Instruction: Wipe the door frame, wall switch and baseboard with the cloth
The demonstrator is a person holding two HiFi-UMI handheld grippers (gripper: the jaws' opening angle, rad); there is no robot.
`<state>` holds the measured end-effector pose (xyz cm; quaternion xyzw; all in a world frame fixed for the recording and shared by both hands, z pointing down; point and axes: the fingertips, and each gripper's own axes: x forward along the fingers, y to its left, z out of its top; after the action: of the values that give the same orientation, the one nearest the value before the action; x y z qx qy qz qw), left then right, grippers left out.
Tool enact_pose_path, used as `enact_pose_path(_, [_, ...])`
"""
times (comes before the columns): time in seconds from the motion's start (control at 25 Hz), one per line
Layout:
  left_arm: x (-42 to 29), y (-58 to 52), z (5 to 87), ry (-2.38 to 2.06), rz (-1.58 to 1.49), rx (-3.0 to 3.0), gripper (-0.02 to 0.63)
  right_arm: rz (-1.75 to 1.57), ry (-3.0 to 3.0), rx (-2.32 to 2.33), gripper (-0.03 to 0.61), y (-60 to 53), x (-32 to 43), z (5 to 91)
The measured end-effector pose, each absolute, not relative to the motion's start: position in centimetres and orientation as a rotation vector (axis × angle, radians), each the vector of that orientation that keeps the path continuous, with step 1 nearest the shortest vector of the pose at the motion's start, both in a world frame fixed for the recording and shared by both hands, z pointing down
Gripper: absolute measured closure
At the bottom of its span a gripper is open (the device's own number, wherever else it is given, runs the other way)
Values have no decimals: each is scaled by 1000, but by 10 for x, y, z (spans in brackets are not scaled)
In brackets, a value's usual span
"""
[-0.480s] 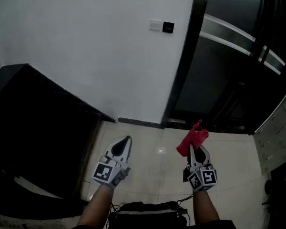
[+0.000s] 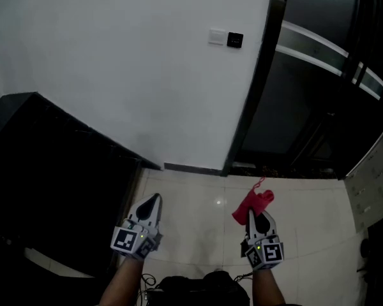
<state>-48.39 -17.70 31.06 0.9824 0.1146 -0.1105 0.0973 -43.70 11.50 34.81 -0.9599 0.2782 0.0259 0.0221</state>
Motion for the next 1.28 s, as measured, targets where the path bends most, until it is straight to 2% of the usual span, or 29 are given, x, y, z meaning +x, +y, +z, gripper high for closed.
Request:
enact_pose_path(0.24, [-421,-132,318,530,-266,2916,611,119,815,-2937,520,134,-374,353])
enact_pose_path(0.4, [-357,-104,310,498,-278,2937,611,131,831,-2922,520,164,-310,355])
enact_pose_path(0.6, [-274,-67,281,510,-334,2974,611,207,907,-2951,520,195,-222,318])
enact_pose_path(0.84, [-200,-24,283,636,-296,2949,611,233,953,-3008,520,204,-159,307])
enact_pose_path(1.28, [-42,-74,287,674,-314,2932,611,258,1004,-3206,520,156,6,279])
